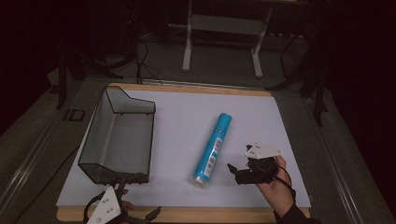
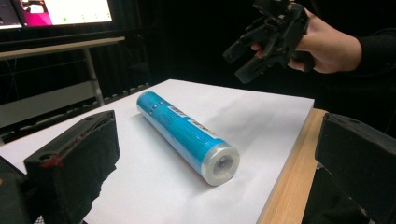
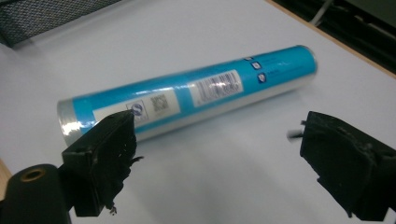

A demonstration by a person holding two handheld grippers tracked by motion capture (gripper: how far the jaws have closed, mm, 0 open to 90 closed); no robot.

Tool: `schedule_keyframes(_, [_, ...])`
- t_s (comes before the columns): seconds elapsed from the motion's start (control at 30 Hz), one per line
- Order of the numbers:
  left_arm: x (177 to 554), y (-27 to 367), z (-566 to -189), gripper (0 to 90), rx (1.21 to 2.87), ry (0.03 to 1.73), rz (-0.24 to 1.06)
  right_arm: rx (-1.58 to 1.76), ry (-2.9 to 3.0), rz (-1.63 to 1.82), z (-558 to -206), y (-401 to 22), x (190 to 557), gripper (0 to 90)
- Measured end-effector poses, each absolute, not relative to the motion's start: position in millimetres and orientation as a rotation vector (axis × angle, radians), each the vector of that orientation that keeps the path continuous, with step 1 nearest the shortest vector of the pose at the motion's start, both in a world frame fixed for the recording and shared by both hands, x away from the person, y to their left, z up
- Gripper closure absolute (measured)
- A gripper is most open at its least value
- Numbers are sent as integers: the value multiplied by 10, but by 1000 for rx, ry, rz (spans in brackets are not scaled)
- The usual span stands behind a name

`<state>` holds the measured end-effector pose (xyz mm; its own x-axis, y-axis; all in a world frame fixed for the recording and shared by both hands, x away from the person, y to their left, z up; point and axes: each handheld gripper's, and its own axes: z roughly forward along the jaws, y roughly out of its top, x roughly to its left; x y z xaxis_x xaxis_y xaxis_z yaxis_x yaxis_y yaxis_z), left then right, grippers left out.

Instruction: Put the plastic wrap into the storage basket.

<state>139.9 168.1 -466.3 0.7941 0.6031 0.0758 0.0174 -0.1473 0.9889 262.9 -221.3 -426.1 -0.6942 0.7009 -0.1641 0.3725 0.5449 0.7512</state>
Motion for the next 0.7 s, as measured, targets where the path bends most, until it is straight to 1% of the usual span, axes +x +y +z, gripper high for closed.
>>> schedule_keyframes(0.33, [1396,1673,-4666,6,1661,490,539,961,2291,1000,-4238,-1934,2734,96])
schedule_keyframes(0.7, [1391,1676,-4663,6,1660,483,526,1152,2255,971,-4242,-1622,2925,96])
